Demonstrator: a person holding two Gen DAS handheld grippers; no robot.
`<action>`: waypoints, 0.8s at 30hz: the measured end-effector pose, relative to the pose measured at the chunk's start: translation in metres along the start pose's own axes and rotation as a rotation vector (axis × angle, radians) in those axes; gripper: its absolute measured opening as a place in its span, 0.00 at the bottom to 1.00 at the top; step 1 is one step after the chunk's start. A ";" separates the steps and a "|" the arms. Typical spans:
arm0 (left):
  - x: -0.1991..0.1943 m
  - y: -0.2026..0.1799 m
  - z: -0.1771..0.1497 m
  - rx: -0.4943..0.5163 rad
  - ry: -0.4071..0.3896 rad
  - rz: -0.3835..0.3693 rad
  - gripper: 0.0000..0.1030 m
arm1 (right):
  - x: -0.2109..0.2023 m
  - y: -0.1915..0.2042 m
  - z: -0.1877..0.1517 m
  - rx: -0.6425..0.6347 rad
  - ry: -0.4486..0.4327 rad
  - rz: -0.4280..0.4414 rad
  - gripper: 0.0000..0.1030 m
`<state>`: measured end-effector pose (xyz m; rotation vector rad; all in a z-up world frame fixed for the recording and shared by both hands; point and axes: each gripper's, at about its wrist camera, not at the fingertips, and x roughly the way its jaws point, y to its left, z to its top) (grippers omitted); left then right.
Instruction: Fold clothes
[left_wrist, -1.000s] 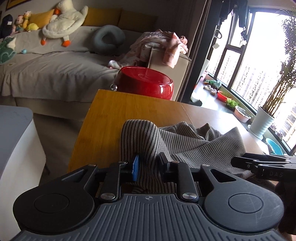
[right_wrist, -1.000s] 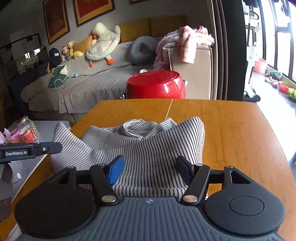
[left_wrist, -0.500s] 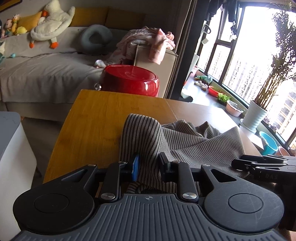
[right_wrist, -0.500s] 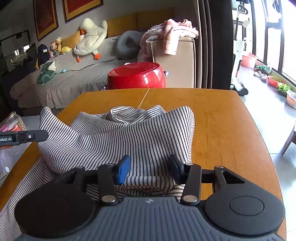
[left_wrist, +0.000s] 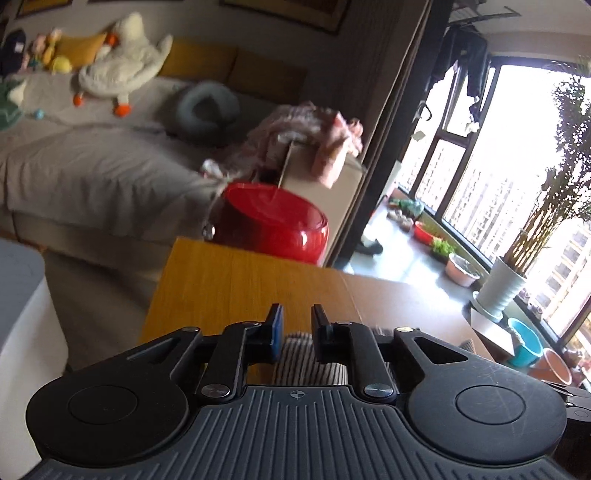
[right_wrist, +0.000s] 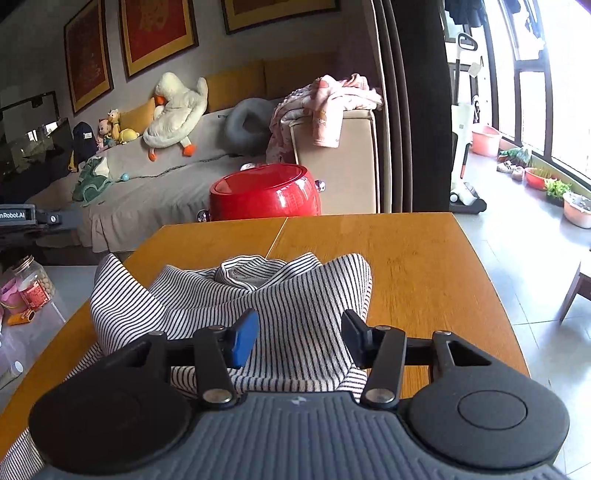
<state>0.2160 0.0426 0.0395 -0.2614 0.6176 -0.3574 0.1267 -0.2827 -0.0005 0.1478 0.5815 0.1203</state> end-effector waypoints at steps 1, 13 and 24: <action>0.006 0.001 -0.006 -0.006 0.028 -0.014 0.47 | -0.001 0.000 0.001 0.001 -0.007 -0.001 0.49; 0.046 -0.025 -0.040 0.050 0.110 -0.045 0.14 | 0.018 -0.015 -0.018 -0.050 0.107 -0.093 0.61; 0.001 -0.102 0.000 0.251 -0.154 -0.141 0.13 | -0.007 -0.019 -0.008 -0.069 -0.002 -0.121 0.61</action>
